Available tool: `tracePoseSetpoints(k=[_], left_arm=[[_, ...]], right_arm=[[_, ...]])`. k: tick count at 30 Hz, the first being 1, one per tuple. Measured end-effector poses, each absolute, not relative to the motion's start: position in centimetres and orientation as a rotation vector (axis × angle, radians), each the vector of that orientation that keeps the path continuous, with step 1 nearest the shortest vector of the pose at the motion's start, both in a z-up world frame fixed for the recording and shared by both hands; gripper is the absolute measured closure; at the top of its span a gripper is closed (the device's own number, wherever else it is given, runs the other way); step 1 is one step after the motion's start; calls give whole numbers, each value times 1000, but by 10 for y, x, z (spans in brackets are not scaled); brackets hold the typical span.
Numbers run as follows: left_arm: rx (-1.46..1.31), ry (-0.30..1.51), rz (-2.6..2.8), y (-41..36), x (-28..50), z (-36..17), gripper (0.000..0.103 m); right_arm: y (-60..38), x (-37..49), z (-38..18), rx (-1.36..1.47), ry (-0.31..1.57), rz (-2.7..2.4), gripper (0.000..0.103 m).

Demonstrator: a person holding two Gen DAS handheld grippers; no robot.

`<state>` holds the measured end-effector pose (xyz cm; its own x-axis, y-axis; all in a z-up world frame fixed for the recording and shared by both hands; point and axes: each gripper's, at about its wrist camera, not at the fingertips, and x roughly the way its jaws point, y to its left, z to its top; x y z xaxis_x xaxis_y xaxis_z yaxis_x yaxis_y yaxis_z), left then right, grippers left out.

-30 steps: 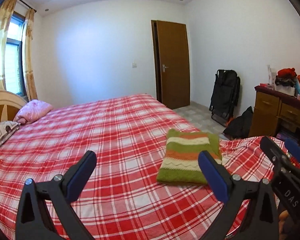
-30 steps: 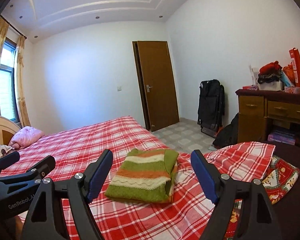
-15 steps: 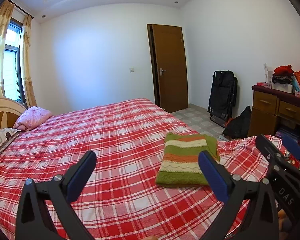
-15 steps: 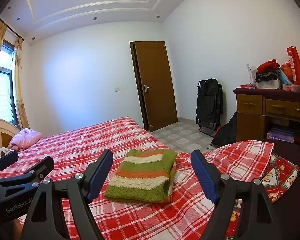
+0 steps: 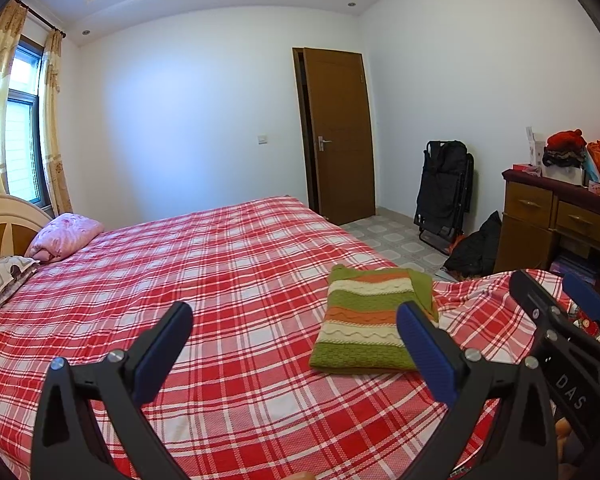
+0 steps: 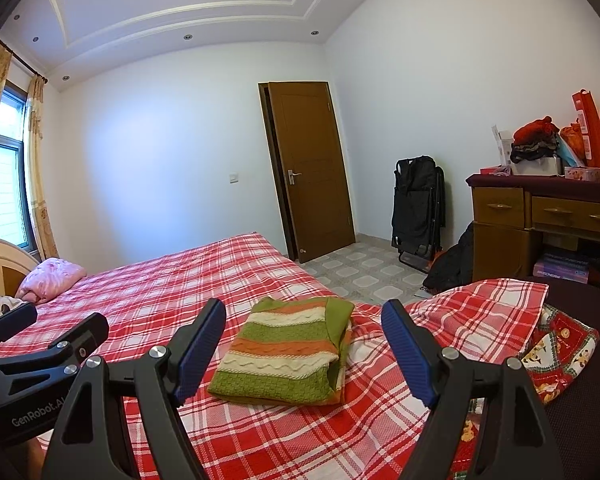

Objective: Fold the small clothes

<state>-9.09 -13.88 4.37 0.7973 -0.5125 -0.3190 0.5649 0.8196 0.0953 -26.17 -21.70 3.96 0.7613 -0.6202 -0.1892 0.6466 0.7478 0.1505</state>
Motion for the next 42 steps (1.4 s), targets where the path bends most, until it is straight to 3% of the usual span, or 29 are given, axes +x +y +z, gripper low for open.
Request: tracePoseSetpoints(k=[42], left_arm=[[186, 289, -566, -132, -80, 41, 0]], right_arm=[[-225, -254, 28, 242, 177, -687, 22]])
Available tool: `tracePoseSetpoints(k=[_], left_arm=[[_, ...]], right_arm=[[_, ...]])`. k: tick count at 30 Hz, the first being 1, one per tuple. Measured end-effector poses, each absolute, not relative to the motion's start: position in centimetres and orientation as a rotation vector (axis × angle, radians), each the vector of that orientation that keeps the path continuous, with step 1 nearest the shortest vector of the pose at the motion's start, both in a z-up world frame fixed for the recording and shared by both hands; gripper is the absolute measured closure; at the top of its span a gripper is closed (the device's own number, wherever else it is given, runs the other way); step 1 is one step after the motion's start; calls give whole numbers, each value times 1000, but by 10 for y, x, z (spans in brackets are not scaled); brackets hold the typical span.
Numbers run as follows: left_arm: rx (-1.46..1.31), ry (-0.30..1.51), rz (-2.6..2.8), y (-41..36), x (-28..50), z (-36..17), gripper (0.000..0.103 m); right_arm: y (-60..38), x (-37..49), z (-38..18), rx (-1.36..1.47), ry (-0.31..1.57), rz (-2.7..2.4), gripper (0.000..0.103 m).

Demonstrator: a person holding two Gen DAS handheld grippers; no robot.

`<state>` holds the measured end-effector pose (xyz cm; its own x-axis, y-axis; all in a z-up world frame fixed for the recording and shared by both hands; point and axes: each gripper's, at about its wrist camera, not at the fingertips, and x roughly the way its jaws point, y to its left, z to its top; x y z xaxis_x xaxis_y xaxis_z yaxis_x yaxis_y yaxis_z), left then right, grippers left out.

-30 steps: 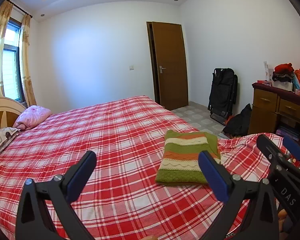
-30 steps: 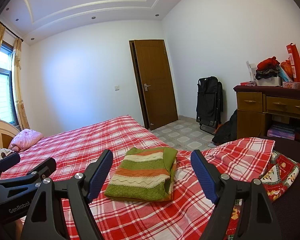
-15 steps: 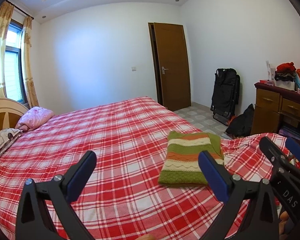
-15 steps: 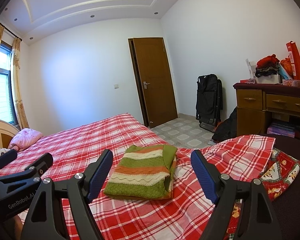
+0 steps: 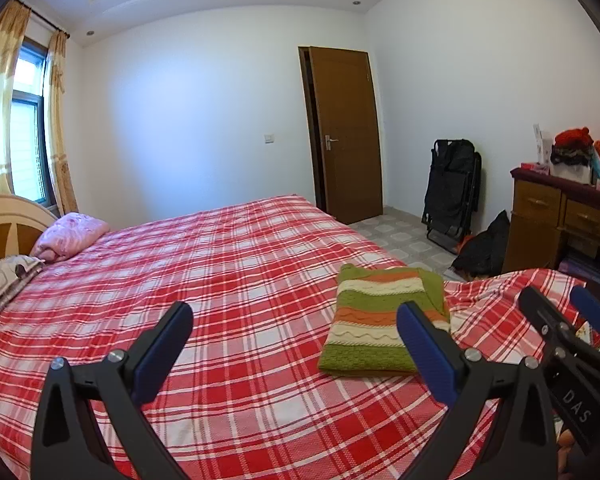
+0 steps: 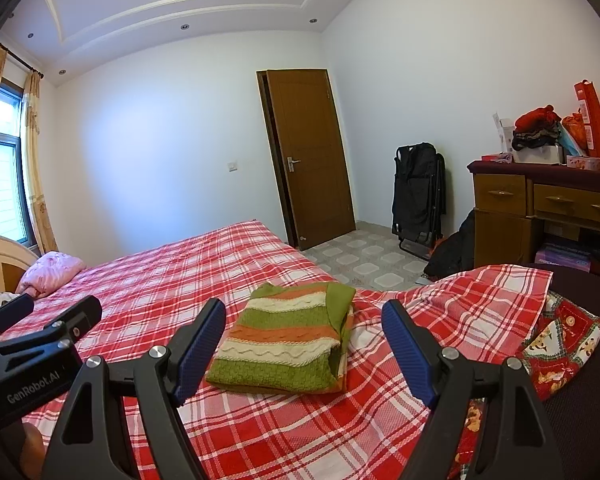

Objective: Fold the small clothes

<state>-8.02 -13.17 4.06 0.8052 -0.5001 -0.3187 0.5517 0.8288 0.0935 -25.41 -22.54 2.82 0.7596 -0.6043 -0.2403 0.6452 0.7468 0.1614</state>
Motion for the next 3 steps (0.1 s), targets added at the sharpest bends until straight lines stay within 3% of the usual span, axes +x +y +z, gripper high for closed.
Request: tracePoseSetpoints(k=[3], left_arm=[[181, 309, -563, -129, -74, 40, 0]], right_arm=[[-227, -254, 27, 248, 182, -688, 22]])
